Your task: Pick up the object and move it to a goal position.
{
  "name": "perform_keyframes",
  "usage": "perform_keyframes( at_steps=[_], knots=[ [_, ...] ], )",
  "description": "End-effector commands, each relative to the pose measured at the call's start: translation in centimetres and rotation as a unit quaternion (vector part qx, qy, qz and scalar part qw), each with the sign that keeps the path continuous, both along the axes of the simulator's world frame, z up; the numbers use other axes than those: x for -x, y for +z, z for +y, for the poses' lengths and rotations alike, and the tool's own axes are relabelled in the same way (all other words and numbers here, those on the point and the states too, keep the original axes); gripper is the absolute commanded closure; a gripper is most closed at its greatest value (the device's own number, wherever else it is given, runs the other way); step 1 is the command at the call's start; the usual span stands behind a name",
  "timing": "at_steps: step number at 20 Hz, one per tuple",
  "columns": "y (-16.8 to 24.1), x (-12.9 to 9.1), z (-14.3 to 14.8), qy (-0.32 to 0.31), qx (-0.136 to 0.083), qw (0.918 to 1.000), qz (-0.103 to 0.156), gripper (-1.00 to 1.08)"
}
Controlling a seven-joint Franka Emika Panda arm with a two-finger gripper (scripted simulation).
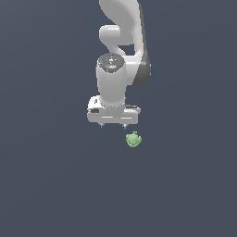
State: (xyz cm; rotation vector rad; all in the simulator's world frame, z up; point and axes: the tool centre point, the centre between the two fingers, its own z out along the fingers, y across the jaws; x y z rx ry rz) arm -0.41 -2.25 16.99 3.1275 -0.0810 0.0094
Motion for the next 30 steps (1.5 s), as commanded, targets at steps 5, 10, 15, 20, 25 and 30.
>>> perform_keyframes(
  at_steps=[5, 10, 15, 20, 25, 30],
  knots=[
    [-0.3, -0.2, -0.4, -0.004, -0.001, 1.0, -0.002, -0.92],
    [-0.8, -0.6, -1.5, -0.02, -0.004, 0.9998, -0.006, -0.92],
    [-0.8, -0.6, -1.3, -0.015, -0.004, 0.9999, -0.006, -0.92],
    [-1.6, -0.6, -0.1, 0.017, -0.003, 0.9998, -0.004, -0.92],
    [-3.1, -0.6, 2.0, 0.077, -0.001, 0.997, -0.001, -0.92],
    [-5.1, -0.3, 5.2, 0.163, -0.001, 0.9867, 0.002, -0.92]
  ],
)
